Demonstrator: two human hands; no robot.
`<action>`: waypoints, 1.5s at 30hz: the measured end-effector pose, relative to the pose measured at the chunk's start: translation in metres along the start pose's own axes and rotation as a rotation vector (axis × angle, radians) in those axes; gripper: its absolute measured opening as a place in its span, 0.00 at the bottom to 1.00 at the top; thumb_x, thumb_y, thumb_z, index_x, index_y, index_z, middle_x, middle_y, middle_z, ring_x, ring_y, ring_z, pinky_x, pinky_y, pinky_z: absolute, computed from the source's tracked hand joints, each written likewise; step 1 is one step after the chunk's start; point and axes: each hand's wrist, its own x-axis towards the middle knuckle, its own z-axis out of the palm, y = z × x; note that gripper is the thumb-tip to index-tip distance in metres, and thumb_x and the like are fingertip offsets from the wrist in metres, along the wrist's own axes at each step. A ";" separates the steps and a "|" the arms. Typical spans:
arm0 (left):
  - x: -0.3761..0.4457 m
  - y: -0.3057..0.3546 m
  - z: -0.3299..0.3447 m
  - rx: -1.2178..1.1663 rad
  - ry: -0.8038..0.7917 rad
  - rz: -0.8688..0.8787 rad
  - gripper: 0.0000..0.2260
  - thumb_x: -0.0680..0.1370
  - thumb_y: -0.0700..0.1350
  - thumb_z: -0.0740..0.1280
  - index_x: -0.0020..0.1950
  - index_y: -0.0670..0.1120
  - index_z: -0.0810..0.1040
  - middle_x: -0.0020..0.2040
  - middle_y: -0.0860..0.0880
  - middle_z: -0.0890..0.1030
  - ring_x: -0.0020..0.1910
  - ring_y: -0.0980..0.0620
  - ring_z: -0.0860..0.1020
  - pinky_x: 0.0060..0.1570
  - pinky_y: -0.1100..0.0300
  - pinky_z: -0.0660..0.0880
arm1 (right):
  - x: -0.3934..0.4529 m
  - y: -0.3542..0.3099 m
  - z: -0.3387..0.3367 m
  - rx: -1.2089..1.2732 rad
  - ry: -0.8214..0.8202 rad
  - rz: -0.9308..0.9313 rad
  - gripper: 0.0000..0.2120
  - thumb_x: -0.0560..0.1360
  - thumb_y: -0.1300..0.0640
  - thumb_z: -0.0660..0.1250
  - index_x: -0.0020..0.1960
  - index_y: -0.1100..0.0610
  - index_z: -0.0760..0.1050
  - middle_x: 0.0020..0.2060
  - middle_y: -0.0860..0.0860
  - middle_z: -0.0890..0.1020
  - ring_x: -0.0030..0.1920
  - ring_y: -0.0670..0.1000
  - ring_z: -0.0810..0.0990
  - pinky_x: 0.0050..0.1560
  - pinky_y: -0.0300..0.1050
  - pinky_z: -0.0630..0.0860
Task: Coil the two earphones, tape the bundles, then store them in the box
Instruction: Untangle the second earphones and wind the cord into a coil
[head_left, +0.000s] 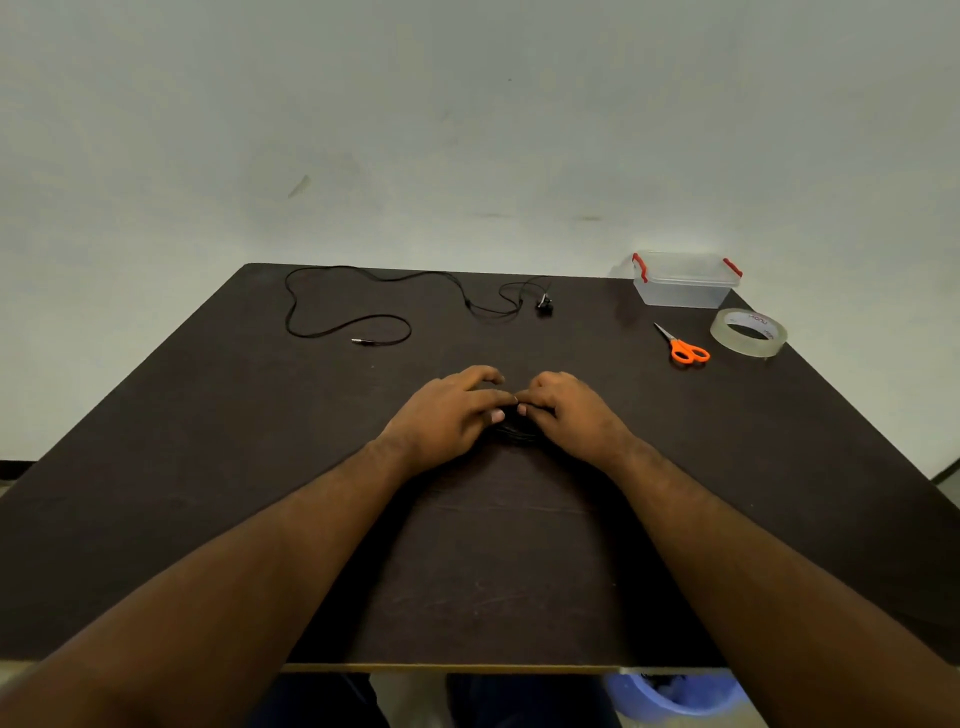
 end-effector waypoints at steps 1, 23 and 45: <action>0.000 0.000 0.000 -0.020 0.003 0.001 0.14 0.80 0.48 0.63 0.65 0.51 0.77 0.67 0.47 0.72 0.58 0.48 0.77 0.55 0.51 0.75 | 0.000 0.000 0.001 0.024 0.015 -0.008 0.11 0.80 0.57 0.62 0.59 0.53 0.80 0.43 0.50 0.79 0.47 0.47 0.75 0.53 0.42 0.69; 0.003 -0.115 -0.039 0.184 0.235 -0.573 0.11 0.77 0.49 0.67 0.57 0.48 0.82 0.56 0.47 0.80 0.56 0.42 0.74 0.53 0.49 0.72 | 0.107 -0.003 0.011 0.335 0.111 0.128 0.08 0.76 0.58 0.68 0.52 0.57 0.83 0.45 0.45 0.84 0.47 0.41 0.79 0.49 0.31 0.71; 0.009 -0.089 -0.035 -0.709 0.725 -0.631 0.01 0.76 0.42 0.71 0.45 0.47 0.82 0.41 0.49 0.82 0.38 0.55 0.78 0.37 0.59 0.75 | 0.153 -0.064 0.032 0.953 0.203 0.381 0.09 0.78 0.57 0.67 0.43 0.61 0.82 0.35 0.52 0.83 0.36 0.46 0.79 0.36 0.34 0.74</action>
